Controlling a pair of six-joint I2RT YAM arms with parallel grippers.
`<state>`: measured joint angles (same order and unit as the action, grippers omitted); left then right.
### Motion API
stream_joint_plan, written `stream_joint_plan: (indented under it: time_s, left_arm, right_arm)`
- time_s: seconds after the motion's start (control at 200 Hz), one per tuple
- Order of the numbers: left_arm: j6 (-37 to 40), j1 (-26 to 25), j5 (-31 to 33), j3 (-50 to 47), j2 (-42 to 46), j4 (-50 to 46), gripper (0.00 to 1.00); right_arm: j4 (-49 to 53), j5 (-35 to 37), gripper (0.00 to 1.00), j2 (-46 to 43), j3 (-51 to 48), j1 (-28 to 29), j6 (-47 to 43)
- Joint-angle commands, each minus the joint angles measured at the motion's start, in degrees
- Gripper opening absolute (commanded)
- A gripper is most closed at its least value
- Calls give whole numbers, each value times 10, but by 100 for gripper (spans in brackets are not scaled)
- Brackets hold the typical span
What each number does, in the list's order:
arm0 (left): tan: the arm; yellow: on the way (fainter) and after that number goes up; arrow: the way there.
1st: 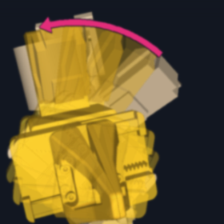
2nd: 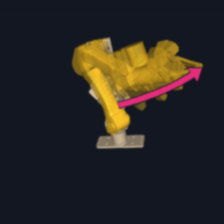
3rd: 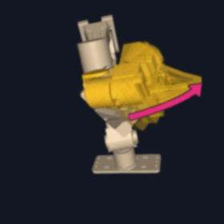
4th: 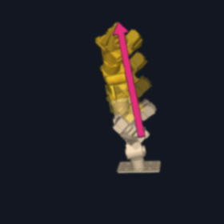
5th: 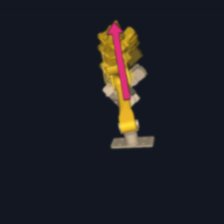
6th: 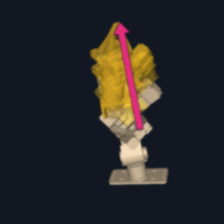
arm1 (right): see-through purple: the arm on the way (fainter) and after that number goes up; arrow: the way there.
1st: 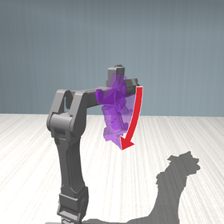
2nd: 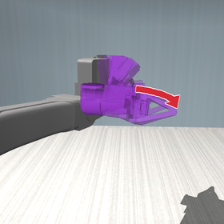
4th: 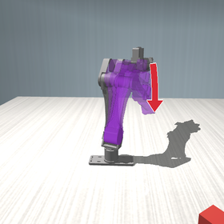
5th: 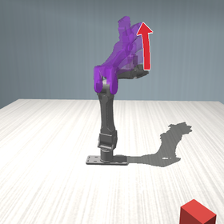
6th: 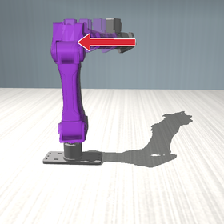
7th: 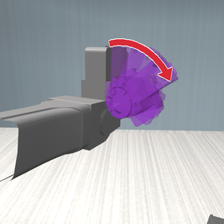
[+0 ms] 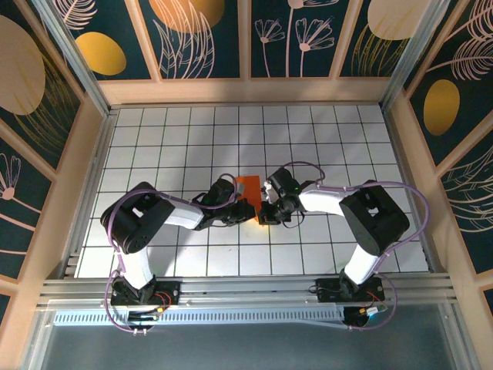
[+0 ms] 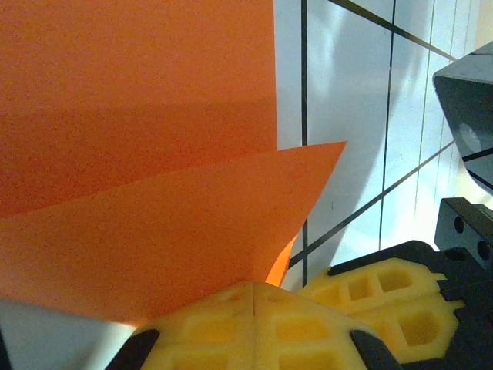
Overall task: Fold a paper plane with a square sheet of paper (fold left side to right side)
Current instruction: Third fold the triangle at the center of the table.
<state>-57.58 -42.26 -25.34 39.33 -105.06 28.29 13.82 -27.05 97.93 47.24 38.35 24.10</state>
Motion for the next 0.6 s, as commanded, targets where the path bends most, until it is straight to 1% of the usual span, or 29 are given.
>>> stream_joint_plan:
  time_s: [0.0,0.435,0.596]
  left_arm:
    - [5,30,52,-1,-10,-46,0]
    - [58,99,73,-2,-1,-89,0]
    - [70,127,66,-3,-7,-85,0]
  right_arm:
    - [63,108,0,53,-28,6,-18]
    - [62,107,0,53,-29,7,-19]
    - [62,105,0,53,-28,7,-19]
